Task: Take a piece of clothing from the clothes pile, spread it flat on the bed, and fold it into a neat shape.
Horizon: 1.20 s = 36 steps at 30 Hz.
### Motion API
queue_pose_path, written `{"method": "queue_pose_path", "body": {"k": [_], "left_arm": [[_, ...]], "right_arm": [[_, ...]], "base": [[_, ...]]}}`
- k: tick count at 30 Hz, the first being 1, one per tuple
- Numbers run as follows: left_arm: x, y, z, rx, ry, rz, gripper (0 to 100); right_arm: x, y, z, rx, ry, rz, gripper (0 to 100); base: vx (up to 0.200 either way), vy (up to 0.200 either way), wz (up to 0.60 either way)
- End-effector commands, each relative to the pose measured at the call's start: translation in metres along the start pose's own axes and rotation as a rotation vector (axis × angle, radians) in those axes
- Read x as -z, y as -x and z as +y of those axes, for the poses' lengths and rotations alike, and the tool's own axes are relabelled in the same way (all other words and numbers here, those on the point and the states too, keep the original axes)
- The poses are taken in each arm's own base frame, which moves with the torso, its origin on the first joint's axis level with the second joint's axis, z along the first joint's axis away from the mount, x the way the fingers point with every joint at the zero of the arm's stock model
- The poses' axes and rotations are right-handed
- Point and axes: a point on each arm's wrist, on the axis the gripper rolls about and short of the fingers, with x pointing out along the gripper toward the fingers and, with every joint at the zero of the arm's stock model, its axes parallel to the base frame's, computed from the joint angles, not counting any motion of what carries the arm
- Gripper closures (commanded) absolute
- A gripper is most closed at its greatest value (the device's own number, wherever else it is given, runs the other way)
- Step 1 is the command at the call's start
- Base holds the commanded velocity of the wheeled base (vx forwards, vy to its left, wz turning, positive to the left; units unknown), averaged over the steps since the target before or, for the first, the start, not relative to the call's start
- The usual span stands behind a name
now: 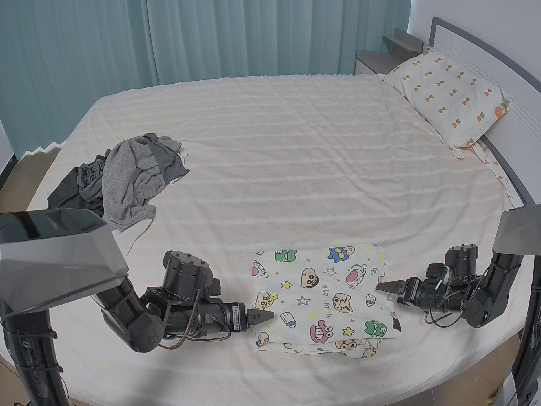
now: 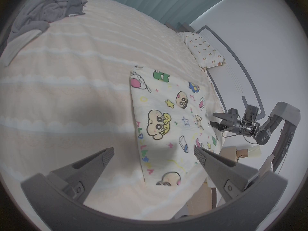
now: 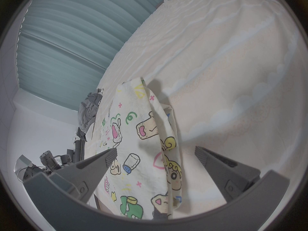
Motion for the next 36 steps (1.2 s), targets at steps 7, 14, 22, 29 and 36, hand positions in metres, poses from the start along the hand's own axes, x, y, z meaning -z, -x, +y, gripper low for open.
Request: {"method": "queue_pose_path", "body": {"k": [7,14,22,29,36], "left_arm": [[-0.001,-0.032,0.007,0.032,0.071,-0.024,0],[0.001,-0.040,-0.007,0.067,0.083,-0.018,0],[-0.004,-0.045,-0.018,0.089,0.100,-0.039,0],[-0.003,-0.050,-0.020,0.094,0.114,-0.038,0],[-0.002,-0.050,-0.024,0.084,0.138,-0.039,100]], "right_arm": [[0.001,-0.013,-0.002,-0.063,0.003,0.052,0],[0.007,-0.021,0.008,-0.088,0.026,0.080,0],[0.009,-0.032,0.020,-0.126,0.053,0.096,0],[0.017,-0.040,0.033,-0.156,0.059,0.125,0],[0.018,-0.040,0.039,-0.165,0.050,0.128,100]], "base": [[0.000,0.000,0.00],[0.000,0.000,0.00],[0.000,0.000,0.00],[0.000,0.000,0.00],[0.000,0.000,0.00]]}}
